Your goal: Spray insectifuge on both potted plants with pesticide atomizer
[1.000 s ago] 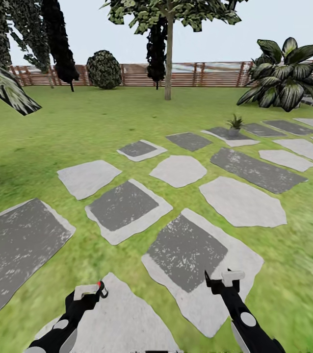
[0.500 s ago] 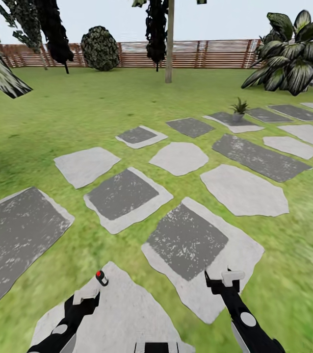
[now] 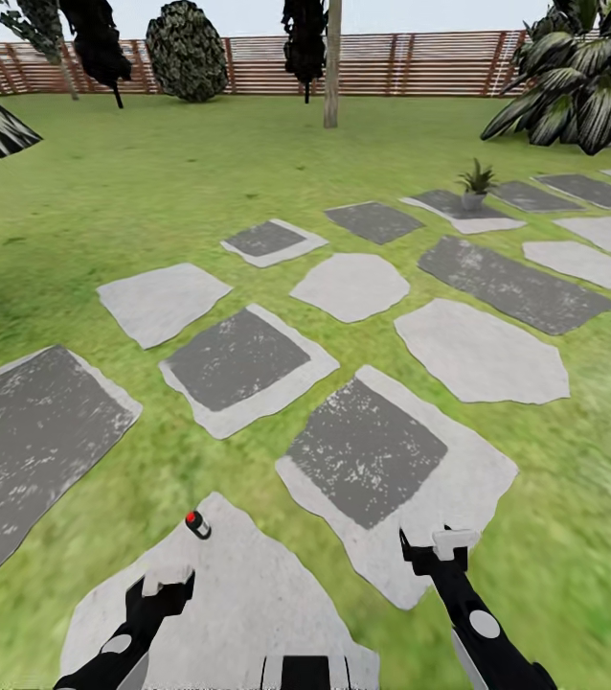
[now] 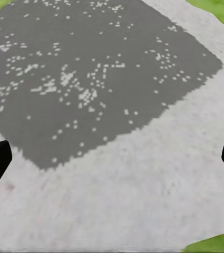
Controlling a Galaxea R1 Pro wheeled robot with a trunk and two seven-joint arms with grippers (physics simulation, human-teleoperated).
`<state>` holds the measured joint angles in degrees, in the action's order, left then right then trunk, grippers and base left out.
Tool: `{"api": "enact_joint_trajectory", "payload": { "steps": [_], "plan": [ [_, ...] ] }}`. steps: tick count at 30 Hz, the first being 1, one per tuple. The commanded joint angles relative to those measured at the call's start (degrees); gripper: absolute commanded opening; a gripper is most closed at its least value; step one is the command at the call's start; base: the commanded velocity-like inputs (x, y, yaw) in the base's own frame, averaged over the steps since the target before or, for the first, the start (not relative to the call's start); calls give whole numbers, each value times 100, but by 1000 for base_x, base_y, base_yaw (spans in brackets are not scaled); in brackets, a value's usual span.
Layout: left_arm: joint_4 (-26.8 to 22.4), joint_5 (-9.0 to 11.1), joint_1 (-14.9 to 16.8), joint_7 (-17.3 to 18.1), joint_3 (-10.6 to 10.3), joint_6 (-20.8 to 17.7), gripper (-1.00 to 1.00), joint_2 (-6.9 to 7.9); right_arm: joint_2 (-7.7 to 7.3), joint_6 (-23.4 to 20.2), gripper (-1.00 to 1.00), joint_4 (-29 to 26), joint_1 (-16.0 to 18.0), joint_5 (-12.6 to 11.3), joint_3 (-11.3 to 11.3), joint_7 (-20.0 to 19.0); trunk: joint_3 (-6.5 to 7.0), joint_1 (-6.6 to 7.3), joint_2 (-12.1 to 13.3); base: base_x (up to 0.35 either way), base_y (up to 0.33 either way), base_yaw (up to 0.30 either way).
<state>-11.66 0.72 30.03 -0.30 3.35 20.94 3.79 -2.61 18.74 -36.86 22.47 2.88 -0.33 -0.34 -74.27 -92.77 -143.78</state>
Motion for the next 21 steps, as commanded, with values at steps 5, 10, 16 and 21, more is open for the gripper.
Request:
{"api": "enact_joint_trajectory", "payload": {
  "steps": [5, 10, 16, 21],
  "plan": [
    [6, 7, 3, 4, 17, 22, 100, -1, -2, 15, 100, 3, 3, 29, -2, -1, -49, -4, -4, 0, 0, -215],
    [6, 8, 3, 4, 17, 24, 100, -1, -2, 15, 100, 3, 3, 29, -2, 2, -49, -4, -4, 1, 0, -80],
    [5, 7, 3, 4, 17, 24, 100, -1, -2, 15, 100, 3, 3, 29, -2, 1, -49, -4, -4, 103, 0, -7],
    [6, 8, 3, 4, 17, 24, 100, -1, -2, 15, 100, 3, 3, 29, -2, 2, -49, -4, -4, 24, 0, 0]
  ]
}}
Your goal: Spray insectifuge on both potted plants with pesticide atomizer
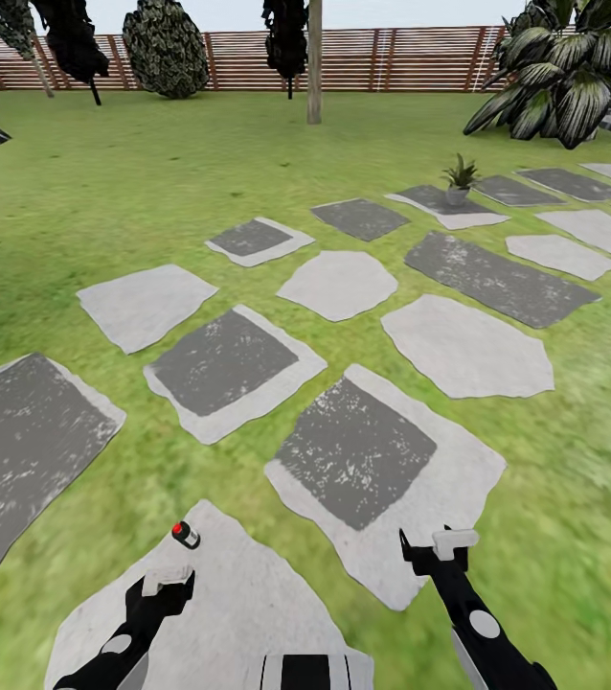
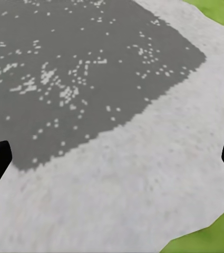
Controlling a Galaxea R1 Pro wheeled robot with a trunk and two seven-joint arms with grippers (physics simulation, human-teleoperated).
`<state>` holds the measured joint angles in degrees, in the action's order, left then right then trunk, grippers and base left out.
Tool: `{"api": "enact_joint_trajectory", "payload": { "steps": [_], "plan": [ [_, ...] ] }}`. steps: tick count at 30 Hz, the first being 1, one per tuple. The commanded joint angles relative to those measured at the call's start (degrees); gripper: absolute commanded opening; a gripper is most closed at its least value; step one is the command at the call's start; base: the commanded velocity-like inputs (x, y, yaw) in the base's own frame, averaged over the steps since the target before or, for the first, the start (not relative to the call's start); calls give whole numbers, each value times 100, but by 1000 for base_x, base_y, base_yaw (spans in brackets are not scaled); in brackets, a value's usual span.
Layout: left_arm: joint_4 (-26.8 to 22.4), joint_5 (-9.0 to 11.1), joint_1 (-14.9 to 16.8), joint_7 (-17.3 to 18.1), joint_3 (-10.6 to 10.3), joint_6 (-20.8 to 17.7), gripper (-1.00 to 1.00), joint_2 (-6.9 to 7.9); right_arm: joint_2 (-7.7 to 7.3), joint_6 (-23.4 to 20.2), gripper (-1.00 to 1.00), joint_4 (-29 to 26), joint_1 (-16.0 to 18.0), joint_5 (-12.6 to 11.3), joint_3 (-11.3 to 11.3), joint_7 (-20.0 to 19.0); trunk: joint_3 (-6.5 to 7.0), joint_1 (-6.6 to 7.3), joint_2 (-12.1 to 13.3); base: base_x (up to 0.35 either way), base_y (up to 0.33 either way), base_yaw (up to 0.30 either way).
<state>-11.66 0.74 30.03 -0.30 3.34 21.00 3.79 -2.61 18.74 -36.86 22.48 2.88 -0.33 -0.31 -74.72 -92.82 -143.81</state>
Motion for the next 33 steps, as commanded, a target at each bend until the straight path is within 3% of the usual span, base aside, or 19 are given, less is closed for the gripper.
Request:
{"api": "enact_joint_trajectory", "payload": {
  "steps": [1, 33],
  "plan": [
    [6, 8, 3, 4, 17, 19, 100, -1, -2, 15, 100, 3, 2, 29, -3, -1, -4, 1, -1, 52, 0, 0],
    [6, 5, 3, 4, 17, 19, 100, -1, -2, 15, 100, 3, 2, 29, -3, 1, -4, 1, -1, 104, 10, 0]
  ]
}}
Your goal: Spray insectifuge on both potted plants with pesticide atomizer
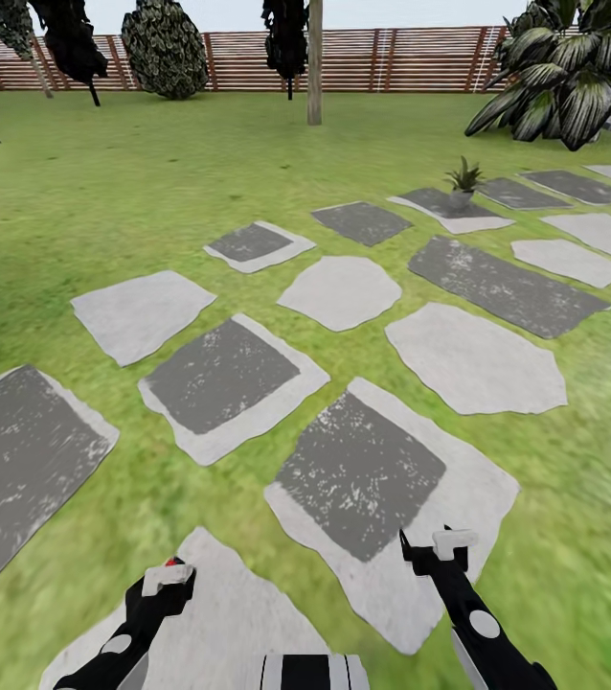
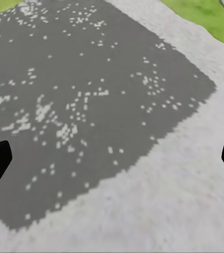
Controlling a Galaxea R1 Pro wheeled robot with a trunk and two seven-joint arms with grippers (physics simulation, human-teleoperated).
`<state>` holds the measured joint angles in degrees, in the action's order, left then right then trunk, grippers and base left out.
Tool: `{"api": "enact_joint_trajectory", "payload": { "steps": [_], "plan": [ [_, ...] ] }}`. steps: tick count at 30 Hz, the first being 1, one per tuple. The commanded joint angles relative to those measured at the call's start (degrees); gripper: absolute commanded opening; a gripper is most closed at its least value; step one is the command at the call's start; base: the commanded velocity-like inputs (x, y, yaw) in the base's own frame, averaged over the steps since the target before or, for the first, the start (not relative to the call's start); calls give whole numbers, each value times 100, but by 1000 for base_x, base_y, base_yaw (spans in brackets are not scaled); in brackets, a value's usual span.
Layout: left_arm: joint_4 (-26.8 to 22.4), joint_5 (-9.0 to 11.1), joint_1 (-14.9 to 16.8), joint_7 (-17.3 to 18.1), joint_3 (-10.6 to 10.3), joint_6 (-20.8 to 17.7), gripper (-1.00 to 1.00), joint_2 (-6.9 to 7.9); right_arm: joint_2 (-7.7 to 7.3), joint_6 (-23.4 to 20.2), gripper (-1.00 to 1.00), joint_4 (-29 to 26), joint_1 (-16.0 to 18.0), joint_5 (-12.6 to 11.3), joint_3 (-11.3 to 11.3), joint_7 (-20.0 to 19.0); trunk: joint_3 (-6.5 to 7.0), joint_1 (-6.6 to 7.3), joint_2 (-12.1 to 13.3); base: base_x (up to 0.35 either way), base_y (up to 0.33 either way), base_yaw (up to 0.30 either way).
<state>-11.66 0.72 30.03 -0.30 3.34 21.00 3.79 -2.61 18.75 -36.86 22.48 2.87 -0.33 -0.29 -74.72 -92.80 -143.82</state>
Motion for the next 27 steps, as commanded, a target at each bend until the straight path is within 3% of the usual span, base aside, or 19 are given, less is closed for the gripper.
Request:
{"api": "enact_joint_trajectory", "payload": {
  "steps": [1, 17, 27],
  "plan": [
    [6, 7, 3, 4, 17, 19, 100, -1, -2, 15, 100, 3, 2, 29, -3, -1, -4, -1, -1, 112, 0, 0],
    [-9, 7, 1, 4, 17, 19, 100, 4, -2, 15, 100, 3, 2, 29, -3, -5, -4, -1, -1, 13, 0, 0],
    [4, 7, -5, 4, 17, 24, 100, 21, -2, 15, 100, 3, 4, 29, -3, -3, -243, -24, -13, 0, 0, 0]
  ]
}}
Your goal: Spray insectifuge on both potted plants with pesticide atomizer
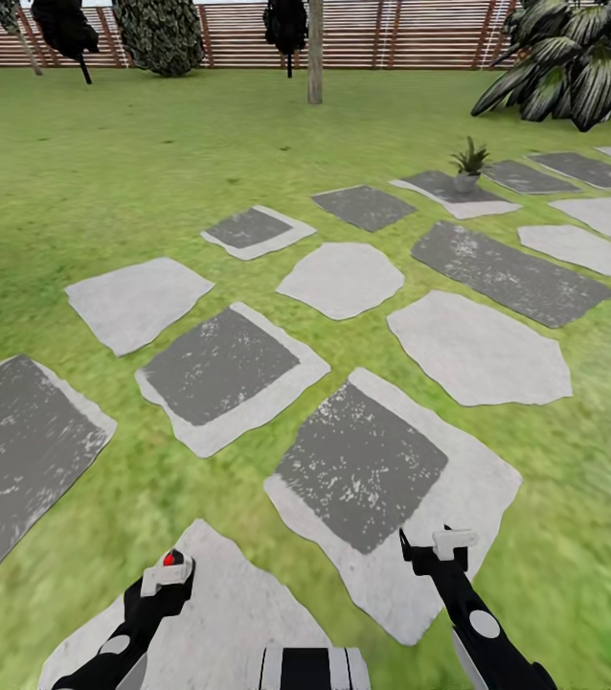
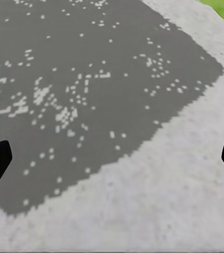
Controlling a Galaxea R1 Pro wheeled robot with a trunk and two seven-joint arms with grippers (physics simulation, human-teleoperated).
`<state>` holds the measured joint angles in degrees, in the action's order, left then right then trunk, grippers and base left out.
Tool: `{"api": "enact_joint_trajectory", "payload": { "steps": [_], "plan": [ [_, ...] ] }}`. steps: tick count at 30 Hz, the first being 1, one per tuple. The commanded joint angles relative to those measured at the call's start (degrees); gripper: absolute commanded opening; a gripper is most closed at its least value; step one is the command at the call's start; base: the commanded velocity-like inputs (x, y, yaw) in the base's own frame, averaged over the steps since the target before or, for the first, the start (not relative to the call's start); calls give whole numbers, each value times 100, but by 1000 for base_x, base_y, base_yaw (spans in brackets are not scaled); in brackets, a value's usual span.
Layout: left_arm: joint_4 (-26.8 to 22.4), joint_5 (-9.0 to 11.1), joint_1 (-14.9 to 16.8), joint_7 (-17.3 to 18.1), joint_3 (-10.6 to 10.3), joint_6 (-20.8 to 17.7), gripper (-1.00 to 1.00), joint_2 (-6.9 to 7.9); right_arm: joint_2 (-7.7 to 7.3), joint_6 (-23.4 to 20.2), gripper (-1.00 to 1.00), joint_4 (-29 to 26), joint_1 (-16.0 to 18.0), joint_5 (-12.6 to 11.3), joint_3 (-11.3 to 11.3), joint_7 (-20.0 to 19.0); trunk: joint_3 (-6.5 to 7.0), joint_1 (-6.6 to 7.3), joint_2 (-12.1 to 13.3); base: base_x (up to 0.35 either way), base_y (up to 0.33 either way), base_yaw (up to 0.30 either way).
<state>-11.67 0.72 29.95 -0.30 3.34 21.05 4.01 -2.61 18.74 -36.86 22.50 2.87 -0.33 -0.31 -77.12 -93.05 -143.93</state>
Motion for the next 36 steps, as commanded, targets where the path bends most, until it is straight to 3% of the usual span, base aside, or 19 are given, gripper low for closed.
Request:
{"api": "enact_joint_trajectory", "payload": {
  "steps": [1, 8, 12, 17, 36],
  "plan": [
    [6, 7, 3, 4, 17, 18, 100, 0, -2, 15, 100, 3, 2, 29, -3, -2, -12, 1, -1, 0, 0, 0],
    [0, 7, -60, 4, 20, 21, 100, 3, -2, 16, 100, 3, 1, 29, -3, -3, -35, 1, -1, 0, 0, 0],
    [4, 5, -75, 4, 22, 193, 100, 3, -2, 20, 100, 3, 1, 29, -3, 0, -125, -9, -7, 0, 0, 0],
    [7, 6, -78, 3, 19, 381, 100, 3, -2, 16, 100, 3, 1, 29, -3, 0, -125, -9, -7, 0, 0, 0],
    [7, 6, -85, 1, 17, 400, 100, 3, -2, 16, 100, 3, 1, 29, -3, -2, -125, -9, -7, 38, 0, 0]
  ]
}}
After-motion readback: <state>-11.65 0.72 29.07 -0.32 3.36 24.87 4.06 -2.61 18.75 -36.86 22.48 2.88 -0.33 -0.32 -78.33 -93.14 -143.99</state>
